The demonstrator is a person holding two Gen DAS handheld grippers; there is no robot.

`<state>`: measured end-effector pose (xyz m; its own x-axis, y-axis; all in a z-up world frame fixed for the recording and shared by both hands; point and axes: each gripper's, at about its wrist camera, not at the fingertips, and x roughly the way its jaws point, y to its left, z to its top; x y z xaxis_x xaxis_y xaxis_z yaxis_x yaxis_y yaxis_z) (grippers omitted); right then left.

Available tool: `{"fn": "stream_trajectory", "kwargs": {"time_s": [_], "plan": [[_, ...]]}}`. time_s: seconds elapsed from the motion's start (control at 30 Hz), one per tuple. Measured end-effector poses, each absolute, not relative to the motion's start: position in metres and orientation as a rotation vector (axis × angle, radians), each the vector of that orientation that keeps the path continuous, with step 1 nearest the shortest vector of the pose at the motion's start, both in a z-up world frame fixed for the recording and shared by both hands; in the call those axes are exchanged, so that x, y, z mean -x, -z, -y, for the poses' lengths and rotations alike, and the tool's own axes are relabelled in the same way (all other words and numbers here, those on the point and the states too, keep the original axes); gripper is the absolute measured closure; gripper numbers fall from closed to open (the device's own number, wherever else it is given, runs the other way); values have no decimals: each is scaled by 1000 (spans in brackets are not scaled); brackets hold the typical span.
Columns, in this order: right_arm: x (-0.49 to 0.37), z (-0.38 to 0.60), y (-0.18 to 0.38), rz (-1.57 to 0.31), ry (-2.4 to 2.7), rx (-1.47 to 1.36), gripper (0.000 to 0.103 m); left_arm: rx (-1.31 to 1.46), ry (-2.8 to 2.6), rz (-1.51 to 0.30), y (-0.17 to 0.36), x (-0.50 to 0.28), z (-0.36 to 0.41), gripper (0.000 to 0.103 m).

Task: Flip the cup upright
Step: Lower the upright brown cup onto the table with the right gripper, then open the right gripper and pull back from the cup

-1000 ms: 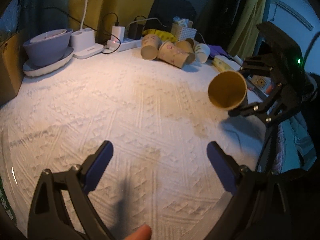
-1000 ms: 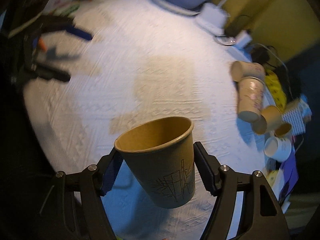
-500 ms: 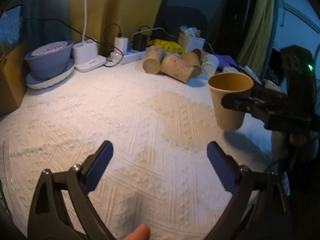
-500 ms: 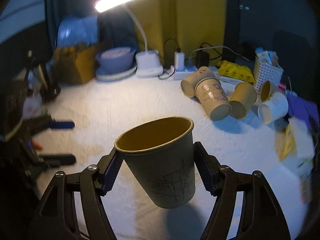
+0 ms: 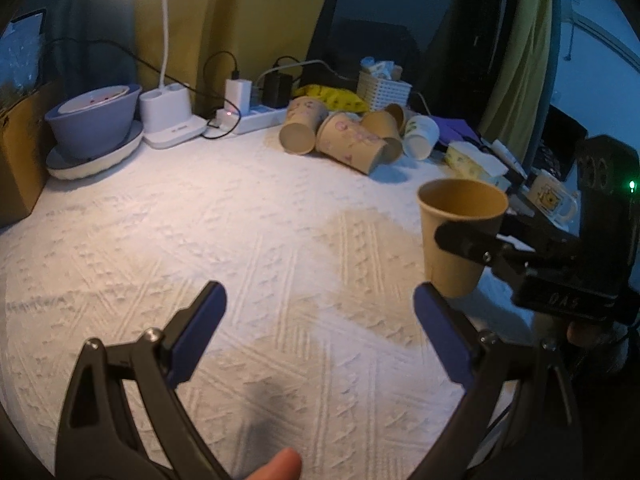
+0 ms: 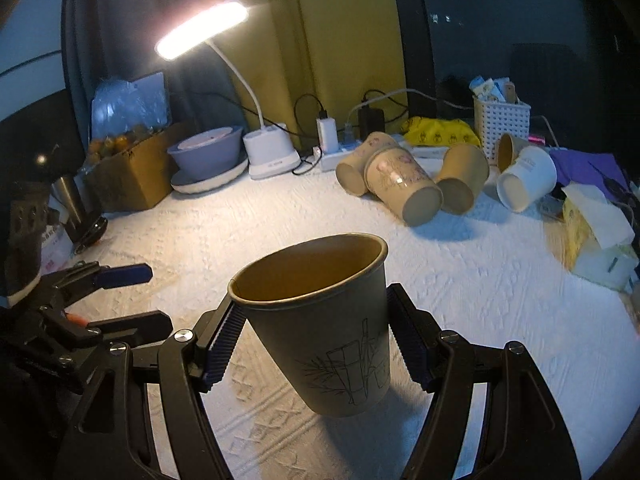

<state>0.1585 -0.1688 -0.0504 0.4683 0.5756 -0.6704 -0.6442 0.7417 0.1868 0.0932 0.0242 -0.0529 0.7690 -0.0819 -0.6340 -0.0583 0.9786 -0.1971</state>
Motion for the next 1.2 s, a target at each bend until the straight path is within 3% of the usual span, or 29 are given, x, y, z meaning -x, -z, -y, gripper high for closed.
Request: {"fn": "stream_trajectory", "kwargs": {"time_s": [1.2], "plan": [[-107,216,45,-814,-578,125,26,169,62,-649,39,-56,14,7]]}}
